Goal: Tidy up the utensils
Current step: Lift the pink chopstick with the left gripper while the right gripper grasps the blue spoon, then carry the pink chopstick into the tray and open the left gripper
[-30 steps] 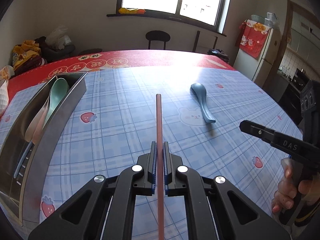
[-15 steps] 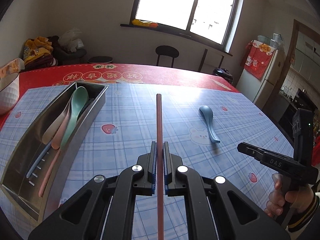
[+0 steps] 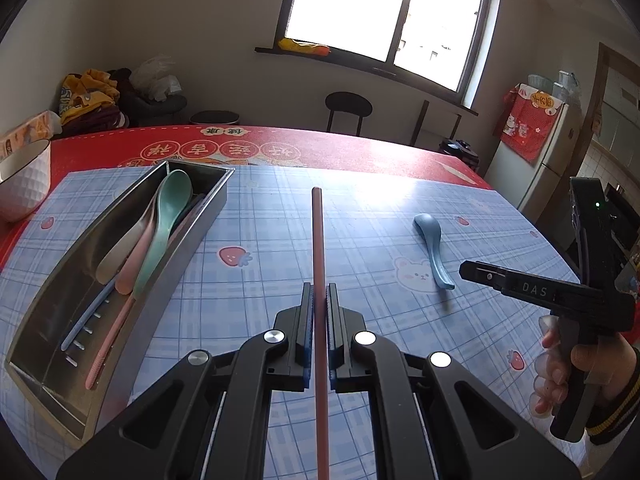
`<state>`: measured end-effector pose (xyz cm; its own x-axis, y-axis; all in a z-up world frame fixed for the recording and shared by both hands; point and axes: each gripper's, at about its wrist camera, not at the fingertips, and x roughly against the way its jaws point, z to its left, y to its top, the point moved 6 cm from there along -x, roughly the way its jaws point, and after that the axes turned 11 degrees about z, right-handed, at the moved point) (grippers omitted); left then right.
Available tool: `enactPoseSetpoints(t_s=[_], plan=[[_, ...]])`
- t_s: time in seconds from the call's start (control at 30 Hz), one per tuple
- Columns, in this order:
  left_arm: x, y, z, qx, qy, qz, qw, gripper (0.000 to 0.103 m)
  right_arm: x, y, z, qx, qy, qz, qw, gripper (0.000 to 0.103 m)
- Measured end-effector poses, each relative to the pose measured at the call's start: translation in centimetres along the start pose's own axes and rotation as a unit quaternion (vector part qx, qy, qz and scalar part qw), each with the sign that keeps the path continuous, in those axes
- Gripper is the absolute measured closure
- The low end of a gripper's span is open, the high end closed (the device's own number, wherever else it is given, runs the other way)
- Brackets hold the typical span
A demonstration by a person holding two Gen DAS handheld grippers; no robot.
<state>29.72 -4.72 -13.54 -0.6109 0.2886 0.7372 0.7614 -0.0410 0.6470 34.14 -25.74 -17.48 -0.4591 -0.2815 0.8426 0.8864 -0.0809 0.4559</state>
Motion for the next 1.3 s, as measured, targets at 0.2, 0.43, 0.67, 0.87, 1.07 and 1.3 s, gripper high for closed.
enactPoseSetpoints(t_s=[0.2, 0.43, 0.67, 0.87, 1.07, 1.3], plan=[[-0.1, 0.0, 0.1, 0.001, 0.001, 0.001, 1.0000, 0.097, -2.1, 2.3, -1.0, -0.014, -0.019, 0.012, 1.000, 0.080], [-0.3, 0.0, 0.3, 0.005, 0.004, 0.007, 1.0000, 0.097, -4.3, 4.2, -1.0, -0.022, -0.038, 0.028, 0.999, 0.080], [-0.5, 0.0, 0.4, 0.011, 0.001, 0.011, 0.9999, 0.097, -5.2, 5.1, -0.1, 0.002, -0.069, 0.024, 0.997, 0.081], [-0.5, 0.0, 0.5, 0.011, 0.001, 0.010, 0.9999, 0.097, -5.2, 4.8, 0.6, 0.022, -0.074, 0.023, 0.997, 0.086], [-0.6, 0.0, 0.5, 0.011, 0.000, 0.011, 0.9999, 0.097, -4.5, 4.1, 2.2, 0.057, -0.065, 0.011, 0.996, 0.097], [-0.6, -0.1, 0.5, 0.012, 0.001, 0.013, 0.9998, 0.097, -4.4, 3.4, 2.9, 0.077, -0.072, 0.017, 0.994, 0.097]])
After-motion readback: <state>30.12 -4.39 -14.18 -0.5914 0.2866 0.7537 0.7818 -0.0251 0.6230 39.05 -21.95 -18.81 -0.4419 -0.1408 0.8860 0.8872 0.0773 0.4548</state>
